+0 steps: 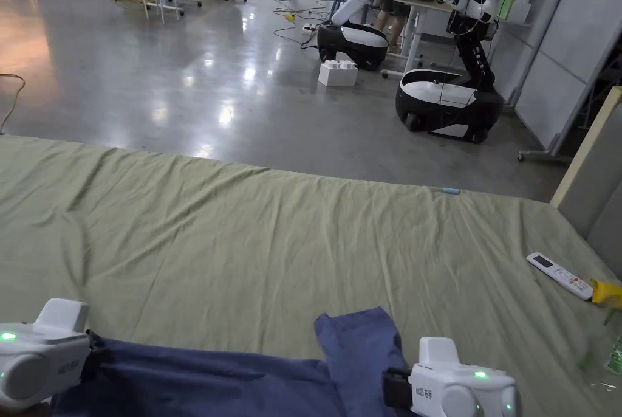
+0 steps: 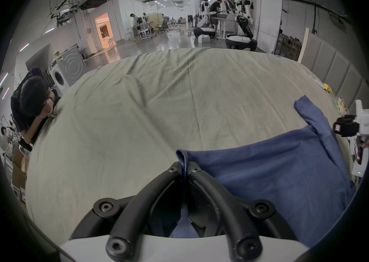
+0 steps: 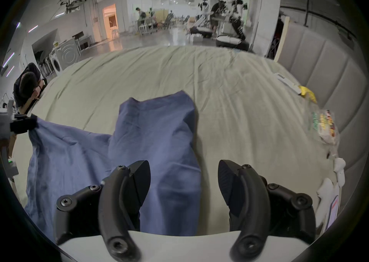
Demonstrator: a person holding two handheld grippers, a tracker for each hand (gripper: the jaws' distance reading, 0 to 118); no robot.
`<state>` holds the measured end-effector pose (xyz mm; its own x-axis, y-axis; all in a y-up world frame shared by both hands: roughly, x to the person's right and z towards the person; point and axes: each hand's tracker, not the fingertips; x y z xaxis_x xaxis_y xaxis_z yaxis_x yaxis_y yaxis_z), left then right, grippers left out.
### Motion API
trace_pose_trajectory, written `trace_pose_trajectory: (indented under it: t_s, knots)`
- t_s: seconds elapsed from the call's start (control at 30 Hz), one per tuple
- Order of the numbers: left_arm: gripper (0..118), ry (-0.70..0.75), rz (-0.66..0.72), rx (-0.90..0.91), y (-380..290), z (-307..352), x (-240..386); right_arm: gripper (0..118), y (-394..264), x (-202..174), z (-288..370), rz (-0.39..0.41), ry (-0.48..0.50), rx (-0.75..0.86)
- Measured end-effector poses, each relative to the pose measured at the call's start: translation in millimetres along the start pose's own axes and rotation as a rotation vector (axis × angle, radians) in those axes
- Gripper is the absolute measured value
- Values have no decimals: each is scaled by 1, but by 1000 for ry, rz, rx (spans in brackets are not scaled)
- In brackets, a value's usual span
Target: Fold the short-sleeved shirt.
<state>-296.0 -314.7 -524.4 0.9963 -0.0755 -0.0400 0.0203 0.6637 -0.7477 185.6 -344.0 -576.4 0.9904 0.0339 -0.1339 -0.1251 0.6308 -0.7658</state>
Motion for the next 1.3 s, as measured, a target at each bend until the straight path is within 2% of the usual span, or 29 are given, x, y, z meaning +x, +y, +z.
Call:
trace_pose_trajectory:
  t_s: [0.03, 0.07, 0.13, 0.17, 0.3, 0.37, 0.4, 0.53, 0.63, 0.83, 1.07, 1.3]
  knots:
    - [5, -5, 3, 2, -4, 5, -2, 73, 0, 0, -10, -11, 8, -39]
    - [5, -4, 6, 4, -7, 7, -3, 66, -1, 0, -18, -16, 7, -94]
    - [5, -1, 8, -3, -14, 12, -2, 14, -6, 1, -30, -11, 33, -151]
    - [5, 1, 8, -4, -18, 15, -2, 10, -10, 2, -30, -7, 32, -121]
    - [5, -7, 33, -4, -25, 10, -12, 7, -13, 1, -18, 8, -2, -87]
    - [5, -6, 47, 11, -23, 16, -14, 6, -13, 4, -5, 19, -76, -45]
    - [5, -4, 52, 28, -21, 19, -15, 6, -9, 3, 5, 30, -81, -9]
    - [5, -6, 65, 101, -4, 49, -19, 6, 5, 16, 49, -15, -75, 118]
    - [5, -9, 76, 158, 10, 79, -20, 6, 21, 23, 94, -35, -60, 193]
    - [5, -4, 77, 283, 40, 149, -24, 6, 44, 26, 180, 11, -84, 349]
    - [5, -2, 115, 421, 87, 229, -44, 6, 79, 29, 279, 12, -82, 526]
    - [5, 37, 73, 527, 144, 303, -49, 6, 137, 21, 348, 89, -136, 675]
